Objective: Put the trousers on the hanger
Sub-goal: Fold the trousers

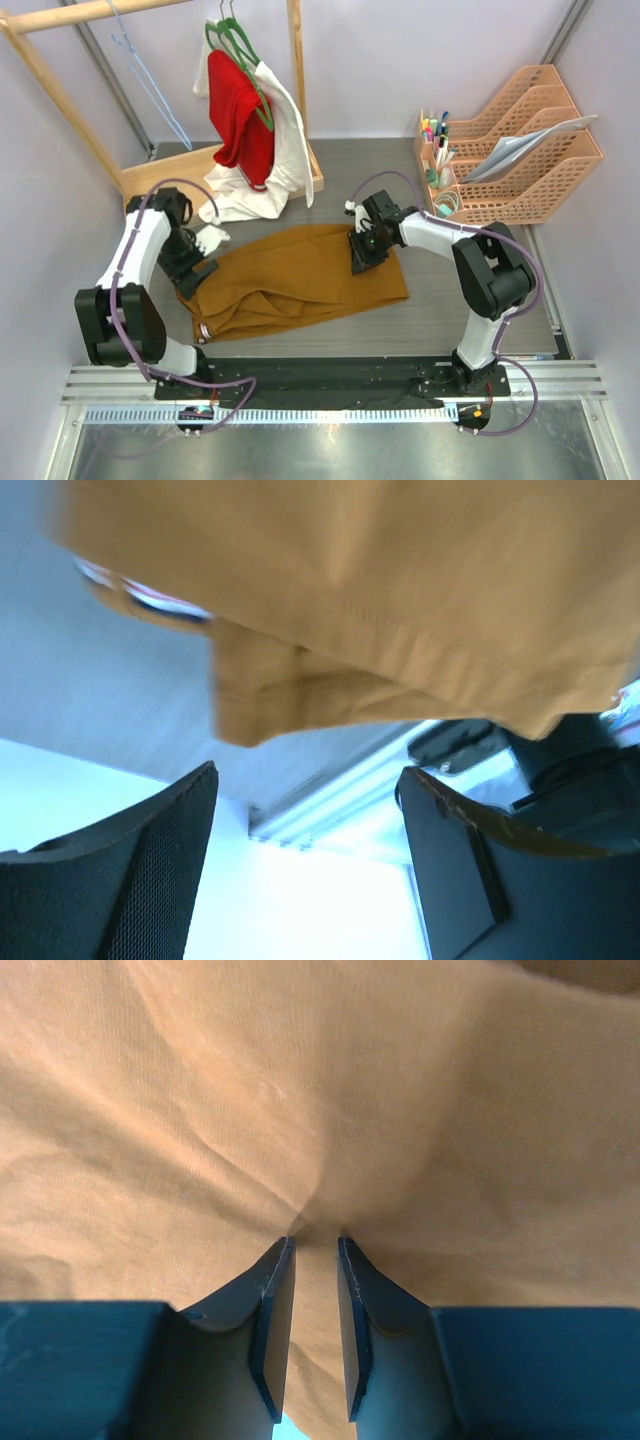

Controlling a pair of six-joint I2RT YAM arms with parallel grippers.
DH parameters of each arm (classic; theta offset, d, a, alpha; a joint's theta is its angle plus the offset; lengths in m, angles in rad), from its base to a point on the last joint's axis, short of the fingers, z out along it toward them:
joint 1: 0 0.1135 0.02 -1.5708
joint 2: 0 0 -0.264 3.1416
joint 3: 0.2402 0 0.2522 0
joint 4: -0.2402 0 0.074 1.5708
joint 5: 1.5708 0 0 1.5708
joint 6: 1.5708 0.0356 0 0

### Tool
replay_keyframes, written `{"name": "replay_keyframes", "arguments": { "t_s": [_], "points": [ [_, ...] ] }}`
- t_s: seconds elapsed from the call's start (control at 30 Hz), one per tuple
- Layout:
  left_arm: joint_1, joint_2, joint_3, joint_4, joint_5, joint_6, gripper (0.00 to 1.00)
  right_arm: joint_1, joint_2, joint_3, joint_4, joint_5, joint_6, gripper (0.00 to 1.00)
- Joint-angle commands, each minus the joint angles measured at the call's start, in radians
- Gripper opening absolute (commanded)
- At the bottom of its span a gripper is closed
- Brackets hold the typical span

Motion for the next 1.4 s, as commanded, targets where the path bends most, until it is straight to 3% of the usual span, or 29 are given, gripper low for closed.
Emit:
{"name": "replay_keyframes", "arguments": {
  "t_s": [0.0, 0.1, 0.17, 0.2, 0.23, 0.33, 0.4, 0.57, 0.73, 0.83, 0.97, 1.0, 1.07, 1.17, 1.27, 1.37],
  "points": [
    [-0.045, -0.009, 0.233, -0.093, 0.287, -0.104, 0.73, -0.015, -0.049, -0.027, -0.084, -0.013, -0.035, 0.30],
    [-0.132, -0.009, 0.327, -0.048, 0.364, -0.208, 0.78, -0.015, -0.049, 0.008, -0.107, 0.002, -0.045, 0.29],
    [-0.148, -0.014, 0.372, -0.099, 0.454, -0.176, 0.80, -0.017, -0.051, 0.016, -0.128, 0.016, -0.061, 0.29],
    [-0.165, -0.017, 0.375, -0.154, 0.465, -0.164, 0.78, -0.015, -0.055, 0.019, -0.128, 0.019, -0.062, 0.29],
    [-0.181, -0.020, 0.364, -0.180, 0.468, -0.141, 0.69, -0.017, -0.055, 0.017, -0.130, 0.024, -0.064, 0.29],
    [-0.258, -0.081, 0.242, -0.205, 0.368, -0.151, 0.65, -0.015, -0.048, 0.014, -0.134, 0.048, -0.056, 0.28],
    [-0.301, -0.155, 0.163, -0.191, 0.274, -0.154, 0.72, -0.017, -0.040, 0.005, -0.134, 0.064, -0.056, 0.28],
    [-0.366, -0.249, -0.038, -0.171, 0.153, -0.162, 0.77, -0.017, -0.048, -0.013, -0.131, 0.068, -0.047, 0.28],
    [-0.386, -0.244, -0.132, -0.027, -0.047, -0.186, 0.63, -0.017, -0.042, -0.010, -0.128, 0.085, -0.048, 0.28],
    [-0.386, -0.212, -0.124, -0.007, -0.096, -0.167, 0.55, -0.017, -0.034, -0.010, -0.130, 0.097, -0.054, 0.28],
    [-0.386, -0.186, -0.086, 0.007, -0.118, -0.134, 0.36, -0.017, -0.032, -0.013, -0.128, 0.105, -0.062, 0.28],
    [-0.383, -0.178, -0.058, 0.013, -0.119, -0.142, 0.37, -0.018, -0.031, -0.015, -0.128, 0.105, -0.062, 0.28],
    [-0.379, -0.161, -0.005, -0.075, -0.017, -0.148, 0.48, -0.018, -0.026, -0.014, -0.127, 0.102, -0.062, 0.28],
    [-0.387, -0.193, 0.106, -0.249, 0.250, -0.090, 0.53, -0.020, -0.023, -0.009, -0.125, 0.102, -0.061, 0.28],
    [-0.459, -0.203, 0.126, -0.320, 0.268, -0.108, 0.52, -0.018, -0.023, -0.009, -0.125, 0.105, -0.064, 0.28],
    [-0.536, -0.203, 0.048, -0.321, 0.246, -0.146, 0.48, -0.018, -0.017, -0.007, -0.125, 0.108, -0.062, 0.28]
  ]
}}
